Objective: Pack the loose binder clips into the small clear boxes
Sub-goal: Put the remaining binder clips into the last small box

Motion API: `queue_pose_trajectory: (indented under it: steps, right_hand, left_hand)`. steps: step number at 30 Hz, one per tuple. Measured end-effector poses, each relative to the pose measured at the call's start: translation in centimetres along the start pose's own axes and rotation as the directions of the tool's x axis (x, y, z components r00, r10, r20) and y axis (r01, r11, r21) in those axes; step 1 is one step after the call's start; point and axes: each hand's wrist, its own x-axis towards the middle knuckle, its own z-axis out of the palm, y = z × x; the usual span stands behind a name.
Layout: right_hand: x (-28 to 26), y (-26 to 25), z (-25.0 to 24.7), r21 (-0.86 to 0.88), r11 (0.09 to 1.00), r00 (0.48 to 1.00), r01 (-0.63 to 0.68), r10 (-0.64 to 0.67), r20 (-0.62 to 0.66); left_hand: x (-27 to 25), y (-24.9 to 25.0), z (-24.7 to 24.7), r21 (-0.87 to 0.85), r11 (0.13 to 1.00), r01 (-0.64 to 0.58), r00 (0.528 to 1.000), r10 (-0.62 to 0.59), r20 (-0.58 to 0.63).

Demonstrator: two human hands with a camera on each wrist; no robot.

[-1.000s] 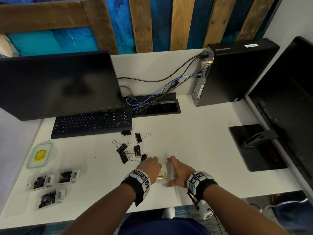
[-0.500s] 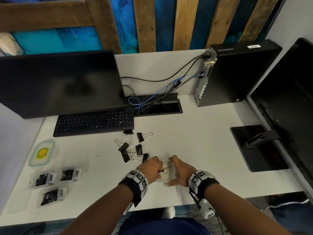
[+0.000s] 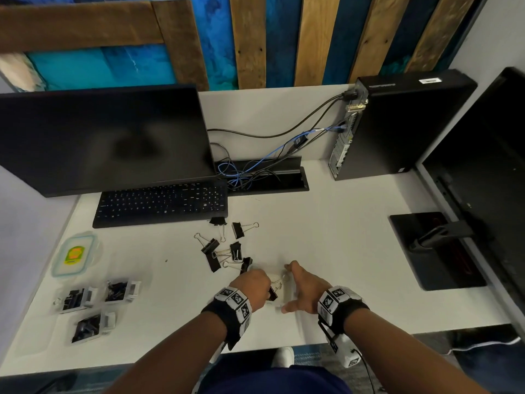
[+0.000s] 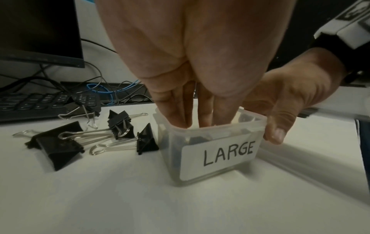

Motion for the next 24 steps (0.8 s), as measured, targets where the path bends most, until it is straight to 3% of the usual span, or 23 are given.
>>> queue_pose_trajectory:
  steps: [3, 6, 10, 13, 16, 20, 24]
  right_hand:
    - [0.0, 0.1, 0.0, 0.001, 1.000, 1.000, -0.010, 0.010, 0.000]
    - [0.0, 0.1, 0.0, 0.010, 1.000, 1.000, -0.010, 0.010, 0.007]
    - [0.0, 0.1, -0.2, 0.027, 1.000, 1.000, -0.010, 0.010, 0.010]
    - [-0.1, 0.1, -0.3, 0.001, 1.000, 1.000, -0.002, 0.002, 0.013]
    - [-0.1, 0.0, -0.4, -0.013, 1.000, 1.000, 0.001, -0.001, 0.017]
    - [0.1, 0.0, -0.5, -0.012, 1.000, 1.000, -0.003, 0.004, 0.017]
    - [0.1, 0.0, -0.6, -0.005, 1.000, 1.000, -0.005, 0.005, 0.021]
  left_hand:
    - [0.2, 0.3, 0.2, 0.027, 1.000, -0.012, 1.000, 0.011, 0.027]
    - [0.0, -0.5, -0.4, -0.128, 0.992, -0.015, 0.986, -0.006, -0.168]
    - [-0.5, -2.9, -1.7, -0.224, 0.974, 0.037, 0.913, -0.124, -0.389]
    - [-0.9, -5.4, -2.3, -0.295, 0.944, 0.148, 0.852, -0.273, -0.447]
    - [-1.2, -8.1, -2.0, -0.335, 0.903, 0.269, 0.834, -0.392, -0.387]
    - [-1.6, -10.4, -0.2, -0.166, 0.922, 0.350, 0.915, -0.375, -0.152]
    - [-2.0, -10.9, 1.6, -0.198, 0.915, 0.352, 0.909, -0.385, -0.161]
